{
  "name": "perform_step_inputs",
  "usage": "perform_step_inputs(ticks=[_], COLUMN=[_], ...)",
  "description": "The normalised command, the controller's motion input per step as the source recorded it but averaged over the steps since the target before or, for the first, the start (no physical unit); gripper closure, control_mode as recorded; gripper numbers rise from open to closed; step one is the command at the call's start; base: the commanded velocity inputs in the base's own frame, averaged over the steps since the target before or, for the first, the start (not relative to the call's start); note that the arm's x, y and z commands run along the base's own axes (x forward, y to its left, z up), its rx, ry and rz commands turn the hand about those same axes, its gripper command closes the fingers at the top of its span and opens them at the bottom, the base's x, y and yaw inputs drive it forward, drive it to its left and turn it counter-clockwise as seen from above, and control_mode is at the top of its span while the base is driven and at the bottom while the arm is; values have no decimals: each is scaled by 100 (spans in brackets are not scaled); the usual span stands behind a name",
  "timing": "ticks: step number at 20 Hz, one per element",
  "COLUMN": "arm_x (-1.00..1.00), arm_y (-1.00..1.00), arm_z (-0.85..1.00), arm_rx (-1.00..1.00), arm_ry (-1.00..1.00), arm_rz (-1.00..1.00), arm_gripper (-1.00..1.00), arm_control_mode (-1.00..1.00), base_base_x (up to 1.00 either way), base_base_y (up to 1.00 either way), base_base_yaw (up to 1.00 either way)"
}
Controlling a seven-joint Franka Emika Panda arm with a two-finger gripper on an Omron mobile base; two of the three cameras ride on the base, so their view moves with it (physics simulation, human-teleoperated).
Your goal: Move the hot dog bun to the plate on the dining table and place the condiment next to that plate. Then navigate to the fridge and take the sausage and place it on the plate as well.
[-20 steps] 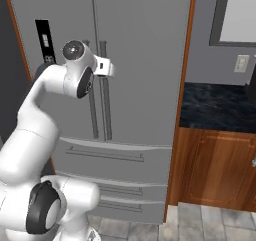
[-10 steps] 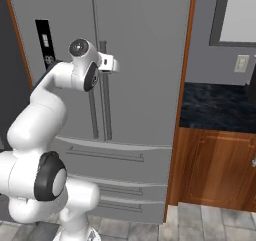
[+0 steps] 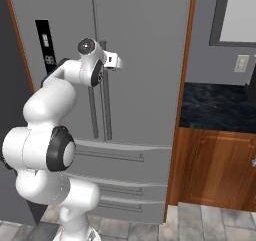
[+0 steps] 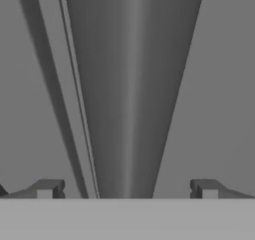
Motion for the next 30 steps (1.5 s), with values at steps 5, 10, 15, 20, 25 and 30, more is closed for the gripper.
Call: perform_step_inputs(ticks=[5,10,15,20,25,30], arm_x=[63,58,13,-62,-100,-100], arm_y=[0,3,1,-12,-43,-57], arm_z=[-13,-22,-12,-5,0,0], arm_rx=[0,0,-1,0,5,10], arm_ry=[0,0,4,1,0,0], arm_rz=[0,0,0,-5,-8,-2], arm_gripper=[-100,100,100,100,100,100], arm_control_mode=[-100,-100,-100,-100,-100,-100], base_base_x=[0,0,0,0,0,0], base_base_y=[0,0,0,0,0,0], base_base_yaw=[0,0,0,0,0,0])
